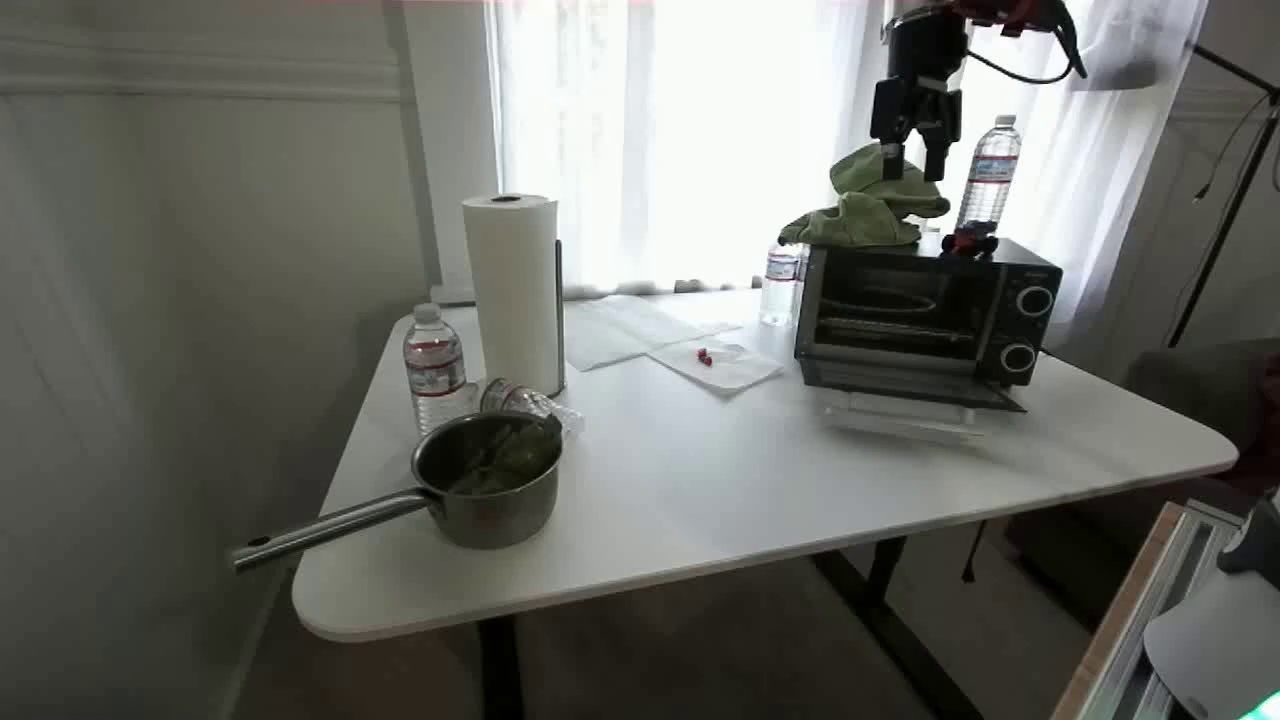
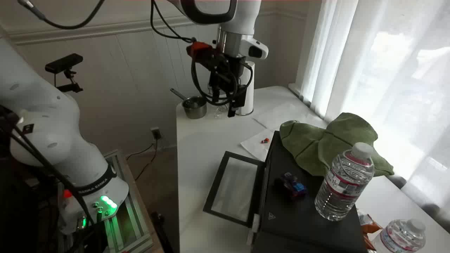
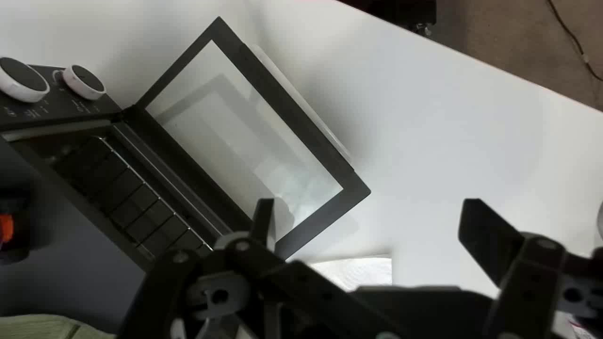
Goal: Remove the towel from the microwave top and place it inside the microwave
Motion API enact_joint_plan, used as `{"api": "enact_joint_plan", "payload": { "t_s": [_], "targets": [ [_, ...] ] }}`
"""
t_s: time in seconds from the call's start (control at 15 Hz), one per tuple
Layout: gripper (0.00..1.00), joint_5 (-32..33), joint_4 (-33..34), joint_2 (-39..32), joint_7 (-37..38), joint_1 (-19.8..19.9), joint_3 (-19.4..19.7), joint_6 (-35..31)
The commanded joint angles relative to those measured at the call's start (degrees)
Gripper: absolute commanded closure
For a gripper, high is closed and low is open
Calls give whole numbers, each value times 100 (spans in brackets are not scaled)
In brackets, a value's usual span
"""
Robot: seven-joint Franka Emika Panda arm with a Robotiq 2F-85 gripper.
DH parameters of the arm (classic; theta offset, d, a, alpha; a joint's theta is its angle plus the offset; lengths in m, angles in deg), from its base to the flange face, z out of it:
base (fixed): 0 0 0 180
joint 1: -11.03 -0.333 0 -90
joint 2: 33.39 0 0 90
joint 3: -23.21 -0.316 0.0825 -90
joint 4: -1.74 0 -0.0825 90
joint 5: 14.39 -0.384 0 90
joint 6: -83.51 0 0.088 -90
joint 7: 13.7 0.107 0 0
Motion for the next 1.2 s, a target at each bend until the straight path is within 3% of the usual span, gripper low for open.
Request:
{"api": "enact_joint_plan", "payload": {
  "t_s": [0.0,0.73,1.13],
  "targets": [
    [0,-13,9,-6,-11,86,-82,10],
    [0,-13,9,-6,-11,85,-82,10],
    [0,9,39,-375,1694,185,-139,-1491]
  ]
}}
